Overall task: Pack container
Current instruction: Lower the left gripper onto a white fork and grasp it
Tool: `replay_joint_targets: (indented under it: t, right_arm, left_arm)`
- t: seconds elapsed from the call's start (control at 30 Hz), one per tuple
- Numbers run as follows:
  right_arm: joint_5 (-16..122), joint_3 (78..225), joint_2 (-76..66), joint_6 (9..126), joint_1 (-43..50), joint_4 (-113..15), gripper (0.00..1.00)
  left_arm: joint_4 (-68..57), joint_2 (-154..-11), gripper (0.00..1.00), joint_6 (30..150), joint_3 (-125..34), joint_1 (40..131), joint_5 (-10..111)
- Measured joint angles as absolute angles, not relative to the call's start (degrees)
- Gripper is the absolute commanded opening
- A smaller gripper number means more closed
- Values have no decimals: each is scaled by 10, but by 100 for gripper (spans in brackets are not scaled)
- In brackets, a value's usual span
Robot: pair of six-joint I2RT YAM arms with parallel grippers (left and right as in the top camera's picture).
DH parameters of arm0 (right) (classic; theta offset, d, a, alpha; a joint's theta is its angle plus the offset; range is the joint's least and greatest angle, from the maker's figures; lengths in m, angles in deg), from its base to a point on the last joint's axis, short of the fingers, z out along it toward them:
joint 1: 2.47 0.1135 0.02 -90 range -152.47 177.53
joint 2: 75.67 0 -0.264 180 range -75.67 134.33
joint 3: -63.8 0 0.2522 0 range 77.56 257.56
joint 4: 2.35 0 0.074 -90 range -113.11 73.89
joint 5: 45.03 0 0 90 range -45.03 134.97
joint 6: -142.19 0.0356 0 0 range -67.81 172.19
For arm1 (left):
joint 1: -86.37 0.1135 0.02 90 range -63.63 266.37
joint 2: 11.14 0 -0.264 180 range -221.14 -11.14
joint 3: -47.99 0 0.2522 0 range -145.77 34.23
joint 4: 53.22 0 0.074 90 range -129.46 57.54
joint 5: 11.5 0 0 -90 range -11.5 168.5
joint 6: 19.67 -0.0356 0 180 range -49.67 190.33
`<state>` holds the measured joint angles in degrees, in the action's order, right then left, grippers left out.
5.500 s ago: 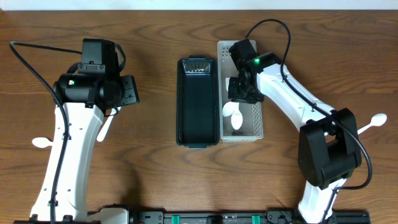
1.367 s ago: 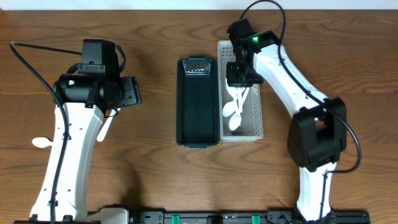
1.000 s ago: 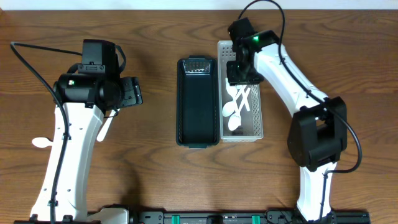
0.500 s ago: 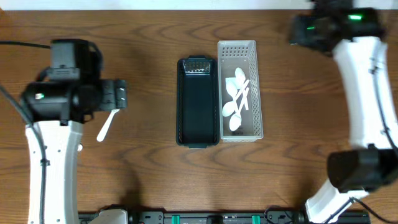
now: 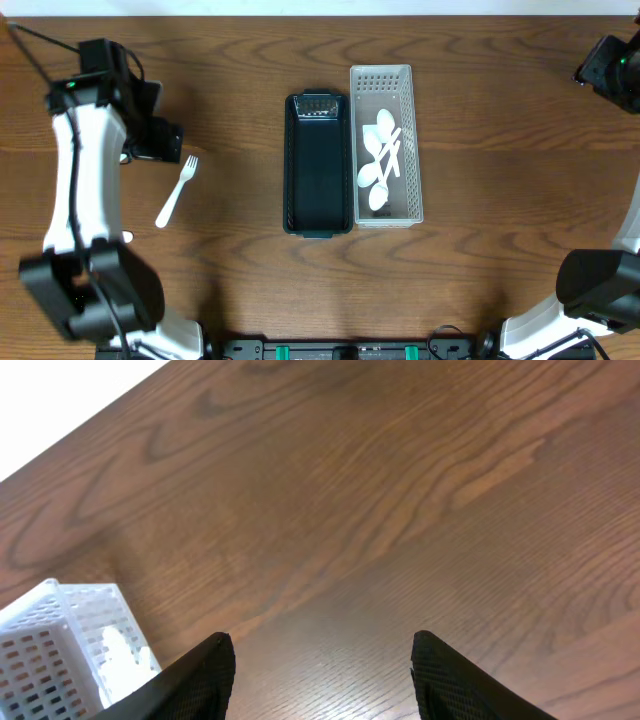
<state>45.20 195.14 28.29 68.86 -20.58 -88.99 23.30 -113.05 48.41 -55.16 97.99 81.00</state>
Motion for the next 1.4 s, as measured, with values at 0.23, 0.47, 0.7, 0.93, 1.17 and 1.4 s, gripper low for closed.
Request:
replay_joint_targets:
  t: [0.23, 0.47, 0.7, 0.93, 1.17, 1.4]
  right_arm:
    - [452, 1951, 283, 684, -207, -890, 60]
    - [452, 1951, 283, 682, -207, -890, 61]
    - [452, 1951, 283, 681, -207, -890, 61]
    - [452, 1951, 283, 681, -207, -898, 60]
    - [452, 1951, 283, 680, -207, -911, 59]
    - [452, 1951, 283, 680, -207, -916, 59]
  left_arm:
    - [240, -1259, 99, 458, -552, 980, 786]
    - [228, -1317, 94, 448, -550, 980, 781]
    - [211, -1331, 87, 444, -547, 980, 778]
    - [186, -1343, 85, 443, -526, 980, 783]
    - [172, -1331, 63, 441, -505, 986, 785]
    - [173, -1329, 32, 440, -501, 991, 786]
